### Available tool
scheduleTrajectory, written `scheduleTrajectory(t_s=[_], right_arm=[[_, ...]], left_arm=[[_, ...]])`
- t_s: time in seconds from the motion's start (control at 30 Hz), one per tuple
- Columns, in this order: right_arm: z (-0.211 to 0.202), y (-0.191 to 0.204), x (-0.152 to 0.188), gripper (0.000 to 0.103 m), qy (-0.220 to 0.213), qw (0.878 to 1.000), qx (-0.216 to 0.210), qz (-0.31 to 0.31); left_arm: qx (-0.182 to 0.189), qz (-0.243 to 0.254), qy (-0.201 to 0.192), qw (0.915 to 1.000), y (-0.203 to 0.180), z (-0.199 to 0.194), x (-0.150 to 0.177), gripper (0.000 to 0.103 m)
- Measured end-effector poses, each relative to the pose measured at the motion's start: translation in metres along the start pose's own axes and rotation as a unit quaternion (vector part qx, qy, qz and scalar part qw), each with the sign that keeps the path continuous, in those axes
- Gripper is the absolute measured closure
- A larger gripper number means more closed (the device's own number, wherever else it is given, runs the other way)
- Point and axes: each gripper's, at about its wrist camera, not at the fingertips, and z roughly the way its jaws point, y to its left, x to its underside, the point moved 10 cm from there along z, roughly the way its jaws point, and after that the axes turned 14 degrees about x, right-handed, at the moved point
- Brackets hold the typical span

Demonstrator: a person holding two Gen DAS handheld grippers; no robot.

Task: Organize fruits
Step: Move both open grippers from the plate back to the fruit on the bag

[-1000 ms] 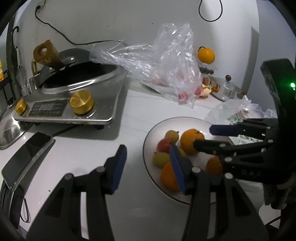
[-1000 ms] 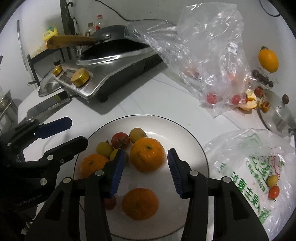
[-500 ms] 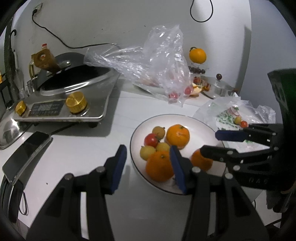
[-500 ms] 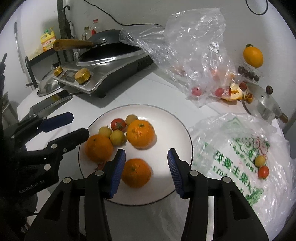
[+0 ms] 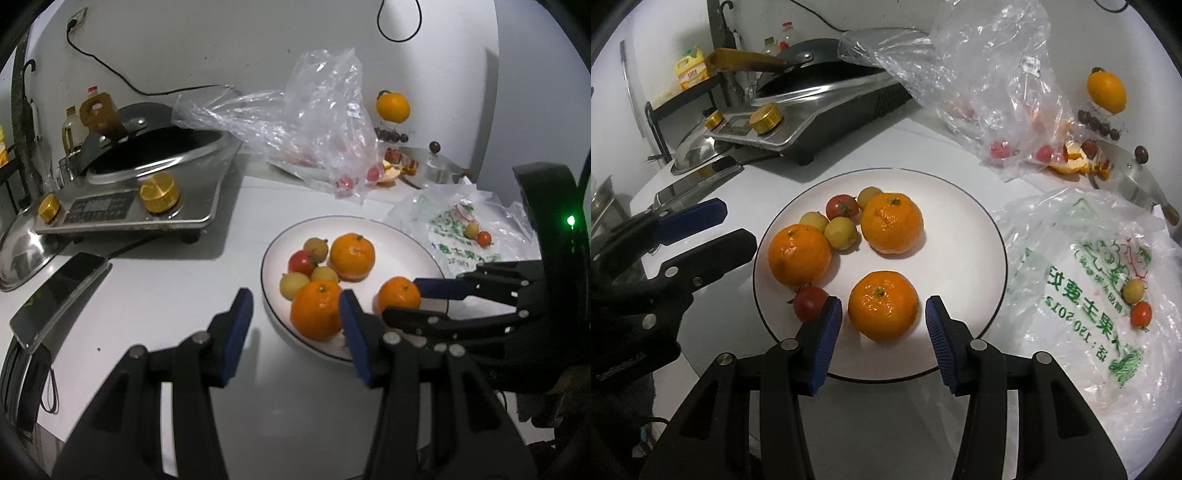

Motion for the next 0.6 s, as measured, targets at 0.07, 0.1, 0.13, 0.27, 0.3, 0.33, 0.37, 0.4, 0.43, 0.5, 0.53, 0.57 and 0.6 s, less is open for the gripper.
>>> scheduleTrajectory(t_s=[0.07, 0.1, 0.13, 0.27, 0.3, 0.33, 0.37, 0.4, 0.43, 0.5, 0.53, 0.57, 0.6], right_arm=[[0.002, 0.002, -0.001, 0.061, -0.004, 1.000, 0.002, -0.003], [0.002, 0.002, -0.001, 0.061, -0.005, 1.000, 0.004, -0.005], [0.002, 0.004, -0.003, 0.062, -0.008, 1.000, 0.005, -0.008], [0.001, 0.010, -0.011, 0.062, -0.017, 1.000, -0.002, -0.012], [0.000, 0.011, -0.013, 0.062, -0.020, 1.000, -0.004, -0.012], [0.000, 0.013, -0.016, 0.062, -0.023, 1.000, -0.006, -0.013], [0.000, 0.015, -0.018, 0.062, -0.025, 1.000, -0.009, -0.014], [0.001, 0.017, -0.020, 0.062, -0.026, 0.999, -0.011, -0.016], [0.002, 0.018, -0.020, 0.062, -0.026, 0.999, -0.012, -0.017], [0.005, 0.019, -0.021, 0.061, -0.022, 1.000, -0.015, -0.013], [0.007, 0.019, -0.021, 0.061, -0.019, 1.000, -0.017, -0.010], [0.007, 0.018, -0.021, 0.061, -0.018, 1.000, -0.018, -0.008], [0.008, 0.017, -0.021, 0.061, -0.017, 1.000, -0.019, -0.006]], left_arm=[[-0.001, -0.001, 0.001, 1.0000, 0.002, 0.000, 0.000, 0.053], [-0.003, -0.001, 0.001, 1.0000, 0.003, 0.000, 0.000, 0.053], [-0.004, -0.002, 0.001, 1.0000, 0.004, 0.000, 0.000, 0.053], [-0.007, -0.004, 0.000, 1.0000, 0.009, 0.000, -0.002, 0.053], [-0.008, -0.004, 0.001, 1.0000, 0.010, -0.001, -0.002, 0.053], [-0.009, -0.005, 0.001, 1.0000, 0.011, -0.001, -0.002, 0.053], [-0.009, -0.005, 0.001, 0.9999, 0.012, -0.001, -0.003, 0.053], [-0.010, -0.006, 0.001, 0.9999, 0.012, -0.001, -0.003, 0.053], [-0.010, -0.006, 0.001, 0.9999, 0.013, -0.001, -0.002, 0.053], [-0.011, -0.005, 0.002, 0.9999, 0.013, -0.001, -0.002, 0.053], [-0.012, -0.005, 0.003, 0.9999, 0.014, -0.001, -0.002, 0.053], [-0.013, -0.005, 0.004, 0.9999, 0.014, -0.001, -0.002, 0.053], [-0.013, -0.005, 0.004, 0.9999, 0.014, -0.001, -0.002, 0.053]])
